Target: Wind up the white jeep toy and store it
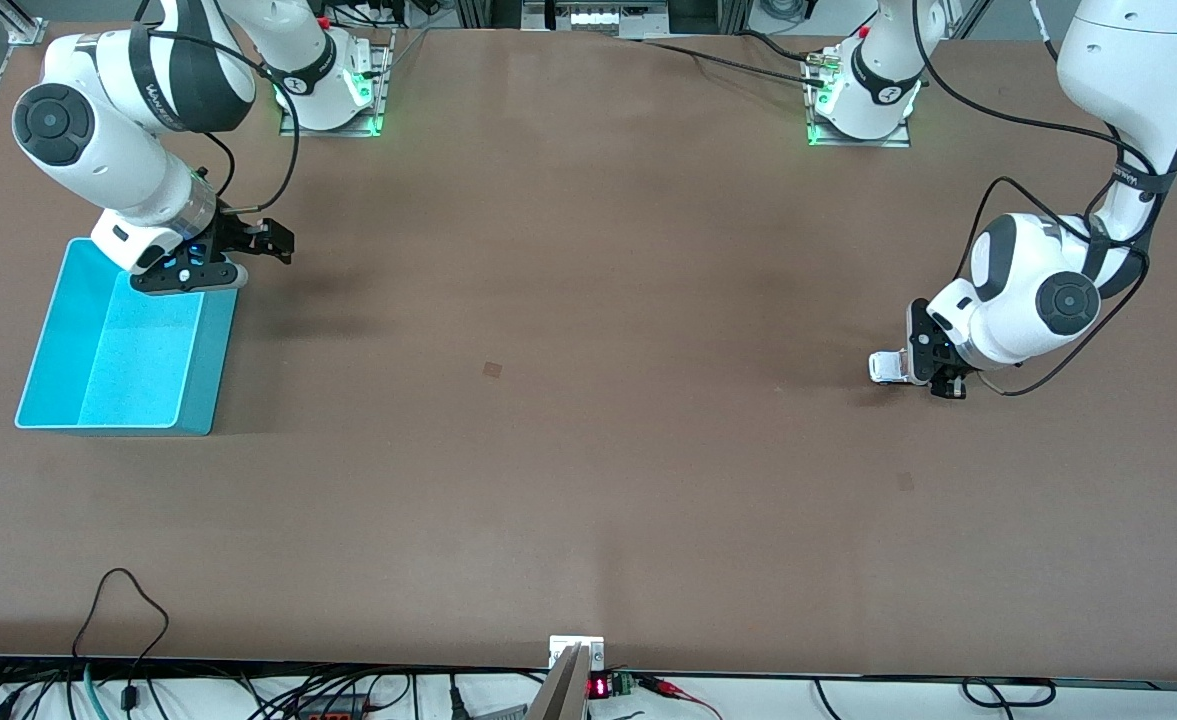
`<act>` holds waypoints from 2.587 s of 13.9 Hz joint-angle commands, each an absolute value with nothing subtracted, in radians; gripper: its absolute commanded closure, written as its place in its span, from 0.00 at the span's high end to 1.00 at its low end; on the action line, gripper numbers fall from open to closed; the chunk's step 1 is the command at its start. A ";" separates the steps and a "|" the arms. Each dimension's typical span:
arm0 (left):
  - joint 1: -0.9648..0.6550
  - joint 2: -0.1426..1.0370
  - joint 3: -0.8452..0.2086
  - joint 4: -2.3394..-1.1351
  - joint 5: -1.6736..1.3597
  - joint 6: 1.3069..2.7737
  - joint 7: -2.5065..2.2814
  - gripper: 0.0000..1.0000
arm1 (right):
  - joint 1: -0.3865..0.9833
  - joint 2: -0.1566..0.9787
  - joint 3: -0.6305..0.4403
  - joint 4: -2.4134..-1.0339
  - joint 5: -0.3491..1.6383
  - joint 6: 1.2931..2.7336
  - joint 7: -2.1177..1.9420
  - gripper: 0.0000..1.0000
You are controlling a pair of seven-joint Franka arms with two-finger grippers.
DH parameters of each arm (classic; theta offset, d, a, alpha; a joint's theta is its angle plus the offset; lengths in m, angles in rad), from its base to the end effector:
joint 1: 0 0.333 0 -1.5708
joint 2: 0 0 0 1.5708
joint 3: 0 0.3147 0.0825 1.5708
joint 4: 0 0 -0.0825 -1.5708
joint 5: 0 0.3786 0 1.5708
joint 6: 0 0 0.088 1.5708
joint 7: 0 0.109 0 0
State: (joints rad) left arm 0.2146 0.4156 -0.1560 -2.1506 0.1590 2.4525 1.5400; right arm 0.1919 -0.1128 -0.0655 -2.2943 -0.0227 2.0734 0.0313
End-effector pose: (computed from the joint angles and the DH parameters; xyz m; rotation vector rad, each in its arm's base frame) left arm 0.5526 0.0315 0.1993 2.1491 -2.2125 -0.1473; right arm 0.4761 0.0591 0.3875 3.1122 0.1681 -0.1669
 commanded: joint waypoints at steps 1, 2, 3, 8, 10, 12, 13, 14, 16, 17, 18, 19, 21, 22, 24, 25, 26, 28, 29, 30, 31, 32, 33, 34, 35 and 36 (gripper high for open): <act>0.238 0.442 -0.163 -2.152 0.169 2.479 1.557 0.22 | 0.199 -0.104 -0.069 -2.279 -0.020 2.065 0.040 1.00; 0.242 0.443 -0.163 -2.152 0.169 2.479 1.557 0.22 | 0.199 -0.104 -0.069 -2.281 -0.020 2.065 0.040 1.00; 0.245 0.445 -0.163 -2.152 0.169 2.479 1.554 0.21 | 0.198 -0.104 -0.069 -2.281 -0.020 2.065 0.040 1.00; 0.281 0.456 -0.163 -2.151 0.175 2.479 1.568 0.21 | 0.198 -0.100 -0.069 -2.281 -0.020 2.065 0.040 1.00; 0.302 0.468 -0.163 -2.148 0.175 2.479 1.612 0.21 | 0.198 -0.100 -0.069 -2.281 -0.020 2.065 0.040 1.00; 0.333 0.469 -0.163 -2.145 0.176 2.480 1.626 0.21 | 0.198 -0.100 -0.069 -2.281 -0.020 2.065 0.040 1.00; 0.344 0.469 -0.161 -2.145 0.176 2.480 1.626 0.21 | 0.198 -0.100 -0.069 -2.280 -0.020 2.065 0.040 1.00; 0.356 0.472 -0.163 -2.145 0.184 2.480 1.626 0.21 | 0.198 -0.100 -0.069 -2.279 -0.020 2.065 0.040 1.00; 0.383 0.485 -0.163 -2.141 0.230 2.480 1.624 0.20 | 0.198 -0.100 -0.069 -2.279 -0.020 2.066 0.040 1.00; 0.394 0.492 -0.163 -2.128 0.233 2.480 1.626 0.20 | 0.199 -0.100 -0.069 -2.279 -0.020 2.066 0.040 1.00; 0.403 0.498 -0.163 -2.126 0.235 2.480 1.626 0.20 | 0.199 -0.100 -0.069 -2.279 -0.020 2.066 0.040 1.00; 0.413 0.505 -0.163 -2.125 0.236 2.480 1.626 0.20 | 0.199 -0.100 -0.069 -2.279 -0.020 2.066 0.040 1.00; 0.434 0.515 -0.163 -2.123 0.261 2.480 1.625 0.20 | 0.199 -0.098 -0.069 -2.279 -0.020 2.066 0.041 1.00; 0.451 0.515 -0.163 -2.123 0.264 2.480 1.626 0.20 | 0.199 -0.100 -0.069 -2.279 -0.020 2.066 0.041 1.00; 0.463 0.515 -0.163 -2.122 0.265 2.480 1.626 0.20 | 0.199 -0.100 -0.069 -2.279 -0.020 2.066 0.041 1.00; 0.483 0.515 -0.163 -2.114 0.267 2.480 1.626 0.20 | 0.199 -0.100 -0.069 -2.279 -0.020 2.066 0.041 1.00; 0.494 0.517 -0.163 -2.111 0.268 2.480 1.626 0.20 | 0.199 -0.098 -0.069 -2.279 -0.020 2.066 0.041 1.00; 0.512 0.520 -0.163 -2.108 0.307 2.480 1.626 0.21 | 0.199 -0.100 -0.069 -2.279 -0.020 2.066 0.041 1.00; 0.518 0.522 -0.163 -2.102 0.308 2.480 1.629 0.21 | 0.199 -0.100 -0.069 -2.279 -0.020 2.066 0.041 1.00; 0.520 0.534 -0.163 -2.092 0.307 2.480 1.655 0.21 | 0.201 -0.100 -0.069 -2.279 -0.020 2.066 0.043 1.00; 0.528 0.538 -0.163 -2.089 0.307 2.480 1.678 0.22 | 0.201 -0.100 -0.069 -2.279 -0.020 2.066 0.043 1.00; 0.532 0.537 -0.163 -2.089 0.307 2.480 1.690 0.27 | 0.201 -0.100 -0.069 -2.279 -0.020 2.066 0.043 1.00; 0.532 0.529 -0.164 -2.089 0.296 2.479 1.689 0.56 | 0.201 -0.100 -0.069 -2.279 -0.018 2.066 0.043 1.00; 0.535 0.516 -0.170 -2.088 0.281 2.471 1.689 1.00 | 0.202 -0.098 -0.069 -2.279 -0.020 2.066 0.043 1.00; 0.537 0.497 -0.187 -2.088 0.279 2.464 1.689 1.00 | 0.202 -0.100 -0.069 -2.279 -0.020 2.066 0.043 1.00; 0.543 0.474 -0.207 -2.086 0.279 2.451 1.690 1.00 | 0.204 -0.100 -0.069 -2.279 -0.020 2.066 0.043 1.00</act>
State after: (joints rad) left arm 0.5183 0.4753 -0.1670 -2.0972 0.2735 2.4750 1.6684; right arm 0.1926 -0.1090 -0.0658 -2.2943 -0.0226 2.0730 0.0324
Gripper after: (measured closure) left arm 0.370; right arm 0.000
